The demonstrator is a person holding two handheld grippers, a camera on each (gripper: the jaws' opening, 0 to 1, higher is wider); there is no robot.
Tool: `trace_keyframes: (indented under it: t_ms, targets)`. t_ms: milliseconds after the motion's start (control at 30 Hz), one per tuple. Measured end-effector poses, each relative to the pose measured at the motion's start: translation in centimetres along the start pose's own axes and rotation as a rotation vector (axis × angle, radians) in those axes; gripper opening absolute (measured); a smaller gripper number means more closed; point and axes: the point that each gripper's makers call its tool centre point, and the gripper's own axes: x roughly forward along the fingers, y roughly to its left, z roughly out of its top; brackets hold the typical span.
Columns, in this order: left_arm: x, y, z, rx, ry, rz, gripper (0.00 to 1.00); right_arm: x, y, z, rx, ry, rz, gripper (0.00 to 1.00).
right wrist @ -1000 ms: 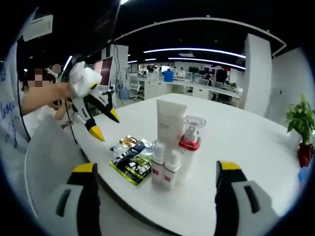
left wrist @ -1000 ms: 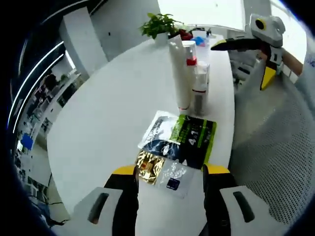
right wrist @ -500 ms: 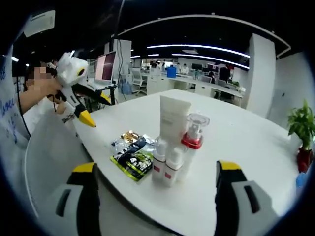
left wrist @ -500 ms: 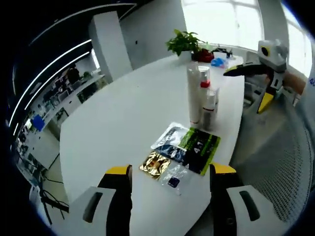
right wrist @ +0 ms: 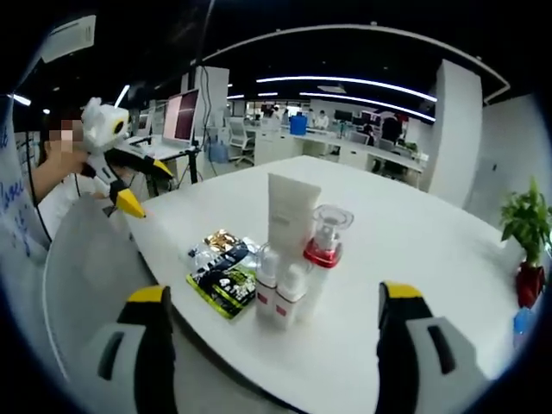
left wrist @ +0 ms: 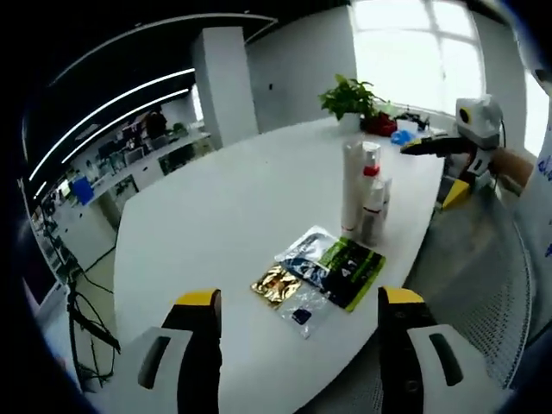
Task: Arrange the skincare products in the storage area until every visible bottle or jar stands upright without overlapping.
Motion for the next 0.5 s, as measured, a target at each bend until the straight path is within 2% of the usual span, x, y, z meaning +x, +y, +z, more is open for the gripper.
trace_keyframes:
  t_ms: [233,333,500]
  targets:
    - [-0.79,-0.15,-0.15,-0.027,-0.017,0.016,0.77,0.01,-0.23,0.64,0.019,-0.003,0.008,1.00]
    - [-0.90,-0.30,-0.01,-0.044,-0.028,0.021,0.82,0.01,-0.12,0.56,0.024,0.005,0.018,1.00]
    - [-1.17,-0.42,0.11,-0.049,-0.032,0.029,0.84,-0.05,-0.25,0.42,0.026,0.015,0.014,1.00]
